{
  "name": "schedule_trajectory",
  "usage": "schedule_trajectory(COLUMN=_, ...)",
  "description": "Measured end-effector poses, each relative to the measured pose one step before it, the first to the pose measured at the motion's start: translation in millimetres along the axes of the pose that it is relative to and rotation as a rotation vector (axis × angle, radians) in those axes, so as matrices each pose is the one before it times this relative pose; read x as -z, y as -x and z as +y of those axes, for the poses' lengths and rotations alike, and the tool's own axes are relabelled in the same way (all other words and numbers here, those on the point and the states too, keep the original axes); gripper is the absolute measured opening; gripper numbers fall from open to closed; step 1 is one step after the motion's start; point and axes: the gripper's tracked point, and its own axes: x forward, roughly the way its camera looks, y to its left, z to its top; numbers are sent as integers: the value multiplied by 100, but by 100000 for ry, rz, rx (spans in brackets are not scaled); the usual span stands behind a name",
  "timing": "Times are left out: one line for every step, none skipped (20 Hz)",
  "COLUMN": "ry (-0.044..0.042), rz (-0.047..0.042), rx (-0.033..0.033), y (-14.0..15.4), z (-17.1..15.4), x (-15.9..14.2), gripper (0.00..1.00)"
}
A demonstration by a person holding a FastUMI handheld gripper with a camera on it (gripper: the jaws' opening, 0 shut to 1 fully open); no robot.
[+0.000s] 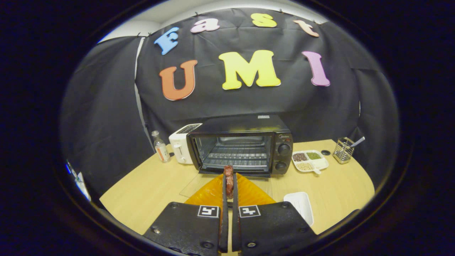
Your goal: Open the toaster oven, put the food inside, and close the toaster oven door.
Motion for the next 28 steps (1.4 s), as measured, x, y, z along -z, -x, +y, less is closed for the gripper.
schedule_trajectory(ry=-5833, rz=-133, rx=-611, y=-946, z=25, x=286, gripper=7)
schedule_trajectory(ry=-5977, rz=-266, rx=-1102, y=-935, z=-36, x=31, gripper=7)
schedule_trajectory(ry=-5760, rz=-752, rx=-803, y=-972, z=-237, x=-38, gripper=7)
schedule_trajectory(ry=-6151, rz=-1073, rx=-369, y=-978, z=-314, x=-194, gripper=8)
schedule_trajectory(ry=-5994, rz=-1851, rx=-186, y=-898, z=-315, x=-311, gripper=8)
schedule_trajectory(ry=-6982, rz=-1061, rx=-382, y=-1195, z=-381, x=2, gripper=7)
schedule_trajectory(ry=-6324, rz=-694, rx=-880, y=-1171, z=-324, x=-159, gripper=7)
schedule_trajectory(ry=-5475, rz=616, rx=-1163, y=-1000, z=-183, x=69, gripper=7)
schedule_trajectory(ry=-6347, rz=620, rx=-1725, y=-1221, z=-399, x=166, gripper=7)
schedule_trajectory(ry=-5452, rz=308, rx=-1796, y=-1000, z=-211, x=-87, gripper=7)
schedule_trajectory(ry=-4134, rz=209, rx=-2194, y=-798, z=-103, x=-200, gripper=7)
schedule_trajectory(ry=-3942, rz=-903, rx=-1835, y=-766, z=-233, x=-442, gripper=7)
schedule_trajectory(ry=-3187, rz=383, rx=-938, y=-709, z=-109, x=-50, gripper=7)
schedule_trajectory(ry=-4755, rz=28, rx=-1478, y=-669, z=-41, x=-196, gripper=7)
schedule_trajectory(ry=-4893, rz=146, rx=-2007, y=-723, z=77, x=-126, gripper=7)
schedule_trajectory(ry=-6146, rz=-75, rx=-1701, y=-893, z=32, x=-149, gripper=7)
schedule_trajectory(ry=-6538, rz=-111, rx=-1147, y=-1048, z=-213, x=-290, gripper=7)
schedule_trajectory(ry=-4649, rz=-1504, rx=-131, y=-1020, z=-206, x=-347, gripper=7)
schedule_trajectory(ry=-2488, rz=-1127, rx=131, y=-1162, z=-59, x=-217, gripper=7)
schedule_trajectory(ry=-1639, rz=-1911, rx=244, y=-1193, z=-46, x=-209, gripper=7)
schedule_trajectory(ry=-908, rz=-1467, rx=156, y=-811, z=15, x=12, gripper=7)
schedule_trajectory(ry=-962, rz=-2489, rx=23, y=-945, z=-8, x=-62, gripper=7)
schedule_trajectory(ry=106, rz=-1893, rx=944, y=-902, z=-87, x=0, gripper=7)
schedule_trajectory(ry=1138, rz=-1606, rx=1828, y=-769, z=-170, x=-4, gripper=7)
schedule_trajectory(ry=1554, rz=-1050, rx=2304, y=-565, z=-395, x=8, gripper=7)
schedule_trajectory(ry=2209, rz=-713, rx=2494, y=-573, z=-560, x=85, gripper=7)
schedule_trajectory(ry=1887, rz=-1107, rx=1363, y=-323, z=-306, x=-190, gripper=8)
schedule_trajectory(ry=1213, rz=-655, rx=562, y=-247, z=-48, x=-145, gripper=8)
